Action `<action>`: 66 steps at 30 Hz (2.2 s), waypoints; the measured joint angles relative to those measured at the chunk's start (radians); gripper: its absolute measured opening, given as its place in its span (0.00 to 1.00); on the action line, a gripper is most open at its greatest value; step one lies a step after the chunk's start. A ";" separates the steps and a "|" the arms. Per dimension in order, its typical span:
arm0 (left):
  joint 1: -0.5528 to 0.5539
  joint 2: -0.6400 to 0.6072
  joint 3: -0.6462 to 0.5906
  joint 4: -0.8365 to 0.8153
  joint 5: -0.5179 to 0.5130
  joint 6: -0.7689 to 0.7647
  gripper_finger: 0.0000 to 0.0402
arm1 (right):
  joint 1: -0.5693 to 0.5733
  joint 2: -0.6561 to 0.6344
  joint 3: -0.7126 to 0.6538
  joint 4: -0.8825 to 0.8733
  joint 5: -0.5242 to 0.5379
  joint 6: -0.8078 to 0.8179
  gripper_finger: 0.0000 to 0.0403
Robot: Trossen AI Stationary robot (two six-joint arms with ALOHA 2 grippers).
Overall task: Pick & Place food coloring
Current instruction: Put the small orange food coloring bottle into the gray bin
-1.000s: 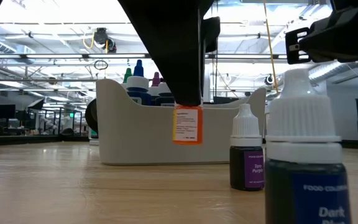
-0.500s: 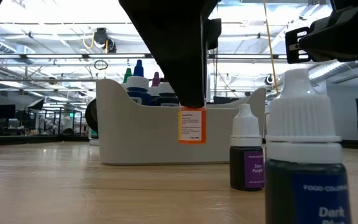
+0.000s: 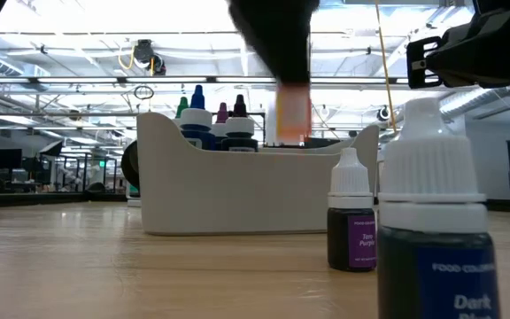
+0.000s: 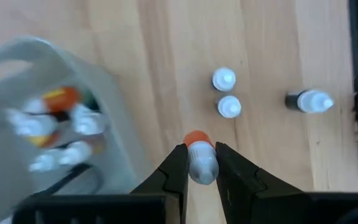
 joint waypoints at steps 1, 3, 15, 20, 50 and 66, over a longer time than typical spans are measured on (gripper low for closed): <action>0.000 -0.004 0.017 -0.014 -0.017 -0.005 0.16 | 0.000 0.000 0.000 0.000 0.000 -0.010 0.00; -0.002 -0.039 0.006 -0.021 -0.032 -0.015 0.16 | 0.000 0.000 0.000 0.000 0.000 -0.028 0.00; 0.120 -0.193 0.008 -0.067 -0.304 -0.082 0.16 | 0.000 0.012 0.001 0.000 0.000 -0.002 0.00; 0.223 -0.177 -0.021 -0.093 -0.195 -0.028 0.16 | 0.001 0.012 0.001 -0.011 0.000 0.024 0.00; 0.275 -0.177 -0.291 0.238 -0.047 0.331 0.16 | -0.001 0.012 0.001 -0.038 0.000 -0.187 0.00; 0.312 -0.176 -0.374 0.323 0.009 0.309 0.16 | -0.001 0.012 0.001 -0.038 0.000 -0.184 0.00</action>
